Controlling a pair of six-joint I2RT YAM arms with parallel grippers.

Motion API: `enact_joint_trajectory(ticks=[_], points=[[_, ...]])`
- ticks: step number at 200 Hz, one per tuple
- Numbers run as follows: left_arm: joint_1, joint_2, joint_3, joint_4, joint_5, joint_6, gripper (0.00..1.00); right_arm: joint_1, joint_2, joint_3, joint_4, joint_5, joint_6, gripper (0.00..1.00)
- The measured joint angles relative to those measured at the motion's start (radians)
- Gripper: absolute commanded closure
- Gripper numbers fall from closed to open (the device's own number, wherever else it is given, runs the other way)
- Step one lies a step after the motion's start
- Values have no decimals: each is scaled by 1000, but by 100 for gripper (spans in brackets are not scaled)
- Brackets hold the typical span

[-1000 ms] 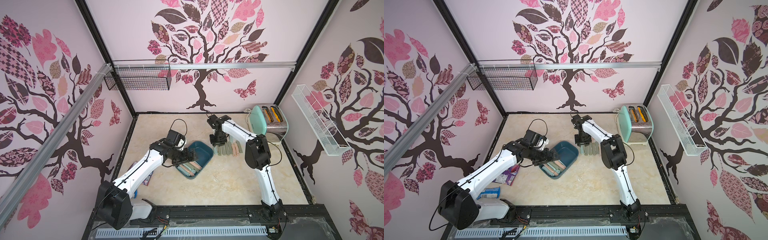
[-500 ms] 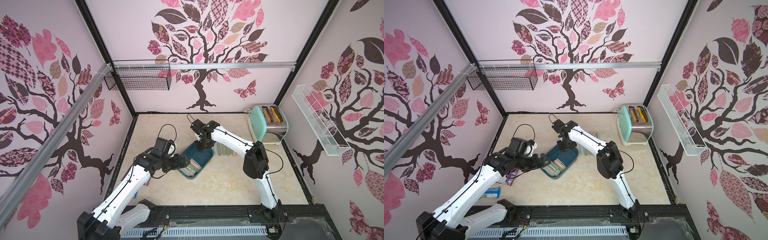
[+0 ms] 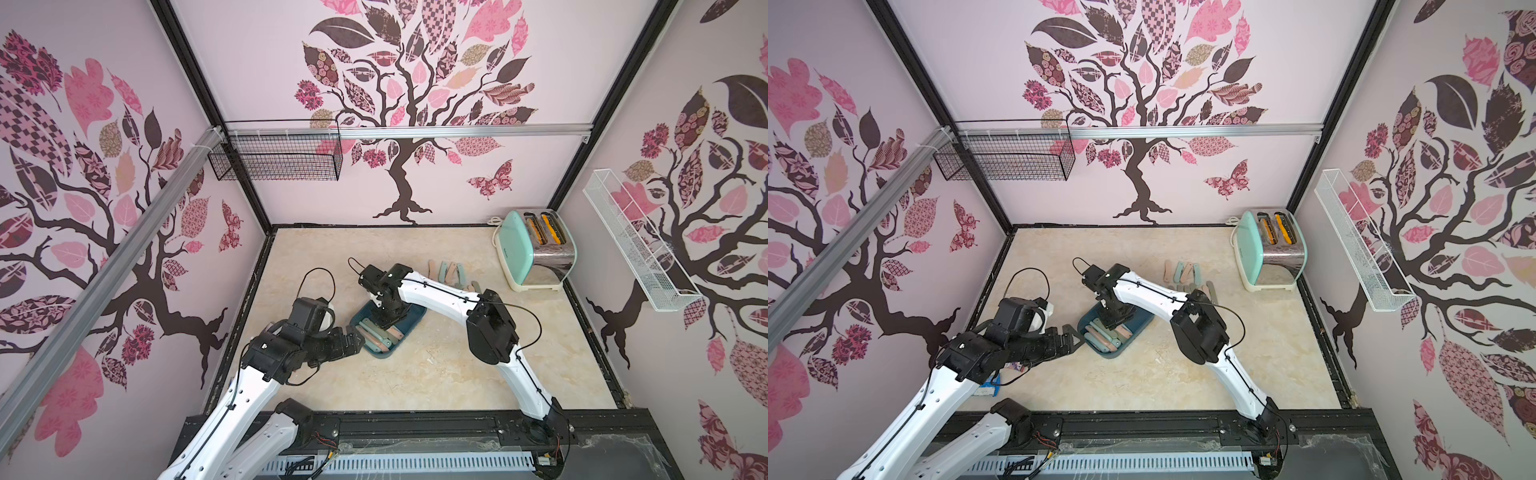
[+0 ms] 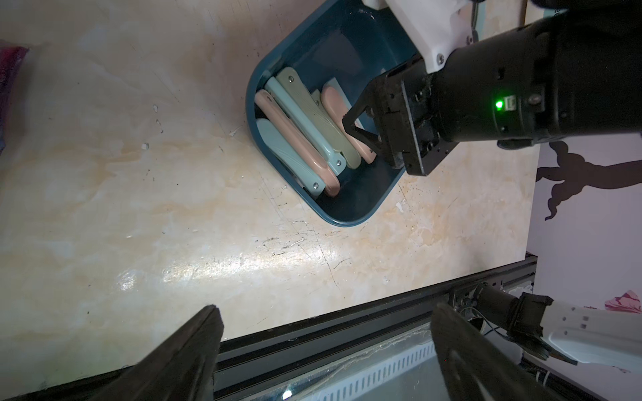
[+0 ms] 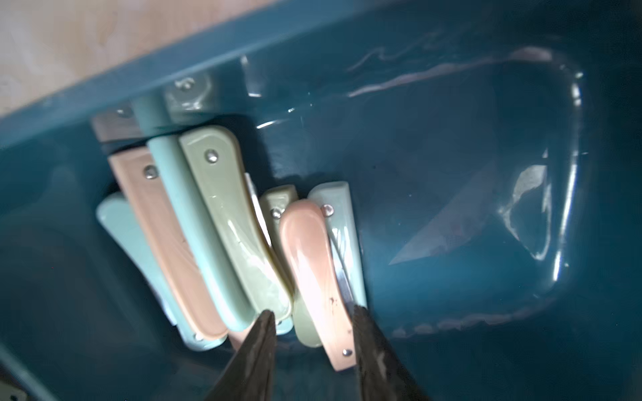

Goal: Take the fruit knife out of the storage box
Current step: Pick up the fruit knife from the storage box.

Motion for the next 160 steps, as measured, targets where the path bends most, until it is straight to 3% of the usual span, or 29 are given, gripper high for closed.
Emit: enact_joint_trajectory(ticks=[61,101,160], points=[[0,20,0,-13,-3,1,2,-1,50,3,2,18,-5,63],[0,42,0,-13,-2,7,2,-1,73,39,-1,32,-11,80],[0,61,0,-11,2,18,2,-2,74,41,-1,64,-8,87]])
